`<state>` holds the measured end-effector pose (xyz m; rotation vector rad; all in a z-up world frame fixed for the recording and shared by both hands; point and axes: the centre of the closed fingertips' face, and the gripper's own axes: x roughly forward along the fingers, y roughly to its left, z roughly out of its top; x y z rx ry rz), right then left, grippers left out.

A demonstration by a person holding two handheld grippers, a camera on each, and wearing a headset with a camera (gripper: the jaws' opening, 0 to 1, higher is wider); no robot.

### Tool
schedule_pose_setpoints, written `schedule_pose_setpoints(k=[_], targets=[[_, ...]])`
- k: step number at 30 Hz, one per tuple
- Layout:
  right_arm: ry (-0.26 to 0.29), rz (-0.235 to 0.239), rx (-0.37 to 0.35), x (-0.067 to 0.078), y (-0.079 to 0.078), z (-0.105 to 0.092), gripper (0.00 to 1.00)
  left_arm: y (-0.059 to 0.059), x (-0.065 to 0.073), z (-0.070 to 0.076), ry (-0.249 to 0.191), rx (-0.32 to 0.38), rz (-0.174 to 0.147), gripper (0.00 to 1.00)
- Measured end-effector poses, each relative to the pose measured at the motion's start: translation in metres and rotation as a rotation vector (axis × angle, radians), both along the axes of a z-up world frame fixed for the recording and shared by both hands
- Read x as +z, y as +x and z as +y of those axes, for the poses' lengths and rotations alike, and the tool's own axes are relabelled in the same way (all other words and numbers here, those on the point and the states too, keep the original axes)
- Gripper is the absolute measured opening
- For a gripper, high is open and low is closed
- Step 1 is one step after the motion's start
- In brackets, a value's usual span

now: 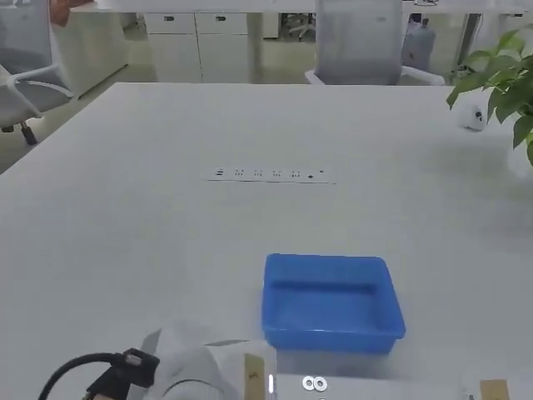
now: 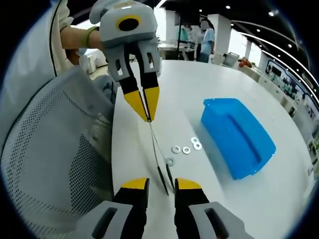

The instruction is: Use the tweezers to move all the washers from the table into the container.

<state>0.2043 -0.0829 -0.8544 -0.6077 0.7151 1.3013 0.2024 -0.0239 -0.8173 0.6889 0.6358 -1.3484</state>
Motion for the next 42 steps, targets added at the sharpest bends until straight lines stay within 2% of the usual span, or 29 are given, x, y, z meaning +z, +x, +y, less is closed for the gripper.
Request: schedule_pose_setpoints(k=[5,10,13,18,20,23,26,31,35,38,42], targets=[[0.006,-0.004,0.004,0.001,-0.002,0.001,0.16,-0.004,0.019,-0.013,-0.024,-0.034,-0.019,0.0],[0.013,-0.006,0.02,0.002,-0.006,0.005,0.15,-0.009,0.03,-0.024,-0.036,-0.058,-0.034,0.0],[0.018,-0.01,0.03,0.002,-0.008,0.007,0.14,-0.012,0.034,-0.032,-0.056,-0.068,-0.03,0.0],[0.025,-0.016,0.028,-0.001,-0.005,0.012,0.11,-0.014,0.04,-0.043,-0.08,-0.079,-0.035,0.0],[0.028,-0.02,0.024,-0.001,-0.002,0.013,0.08,-0.015,0.04,-0.044,-0.082,-0.079,-0.035,0.0],[0.038,-0.011,0.021,-0.001,-0.001,0.017,0.08,-0.013,0.04,-0.04,-0.07,-0.081,-0.05,0.0],[0.051,-0.033,0.034,0.004,0.001,0.026,0.07,-0.012,0.046,-0.035,-0.077,-0.071,-0.051,0.0],[0.089,-0.037,0.031,0.009,0.009,0.041,0.08,-0.004,0.053,-0.024,-0.058,-0.058,-0.079,0.0],[0.113,-0.029,0.029,0.01,0.011,0.049,0.08,0.0,0.054,-0.021,-0.053,-0.046,-0.08,0.0],[0.115,-0.027,0.032,0.009,0.011,0.052,0.08,0.002,0.053,-0.021,-0.058,-0.039,-0.066,0.0],[0.124,-0.02,0.03,0.009,0.011,0.053,0.08,0.005,0.053,-0.021,-0.039,-0.052,-0.075,0.0]])
